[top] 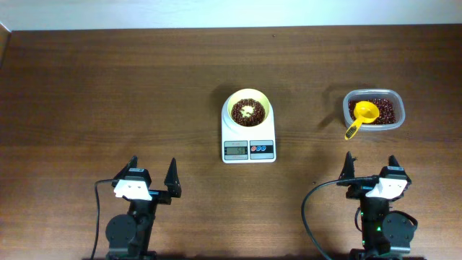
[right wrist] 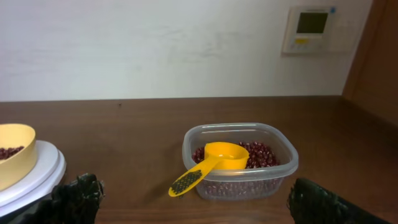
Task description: Scoop item into bowl and weigh 50g on scale
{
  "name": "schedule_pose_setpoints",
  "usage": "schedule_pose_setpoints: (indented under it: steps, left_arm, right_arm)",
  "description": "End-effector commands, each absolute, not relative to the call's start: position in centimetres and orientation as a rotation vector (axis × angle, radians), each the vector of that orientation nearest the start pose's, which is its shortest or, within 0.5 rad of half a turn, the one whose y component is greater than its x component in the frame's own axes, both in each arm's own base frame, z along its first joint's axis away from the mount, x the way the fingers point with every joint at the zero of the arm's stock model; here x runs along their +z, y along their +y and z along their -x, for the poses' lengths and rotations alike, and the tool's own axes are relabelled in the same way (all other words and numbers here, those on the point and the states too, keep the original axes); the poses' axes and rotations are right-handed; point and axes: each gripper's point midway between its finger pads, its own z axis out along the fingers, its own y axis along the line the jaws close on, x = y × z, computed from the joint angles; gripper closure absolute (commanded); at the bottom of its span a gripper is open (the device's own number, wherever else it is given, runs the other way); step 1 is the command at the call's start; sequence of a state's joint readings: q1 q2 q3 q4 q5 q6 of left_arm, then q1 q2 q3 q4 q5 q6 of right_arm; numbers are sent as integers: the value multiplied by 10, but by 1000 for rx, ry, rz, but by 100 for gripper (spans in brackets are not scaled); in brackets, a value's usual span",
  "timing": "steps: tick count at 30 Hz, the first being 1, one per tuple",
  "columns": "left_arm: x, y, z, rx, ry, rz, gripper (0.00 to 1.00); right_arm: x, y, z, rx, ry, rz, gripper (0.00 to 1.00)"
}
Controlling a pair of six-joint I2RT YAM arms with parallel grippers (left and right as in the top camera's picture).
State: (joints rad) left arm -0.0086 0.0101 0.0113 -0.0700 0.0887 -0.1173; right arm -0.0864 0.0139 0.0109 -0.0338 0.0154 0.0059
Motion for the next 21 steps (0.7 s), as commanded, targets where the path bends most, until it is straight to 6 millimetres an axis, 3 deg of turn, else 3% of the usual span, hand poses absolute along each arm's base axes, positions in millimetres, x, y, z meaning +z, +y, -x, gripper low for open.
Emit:
schedule_pose_setpoints:
  steps: [1,15,18,21]
  left_arm:
    - [158,-15,-245,-162,1645,36,1]
    - [158,-15,-245,-162,1645,36,1]
    - [158,-15,-245,-162,1645,36,1]
    - [158,-15,-245,-162,1645,36,1]
  right_arm:
    - [159,-25,-245,-56,1630,-125,1]
    - [157,-10,-246,2,1643,-52,1]
    - [157,-1,-246,-23,1642,60,1]
    - [157,-3,-246,-34,1642,59,1]
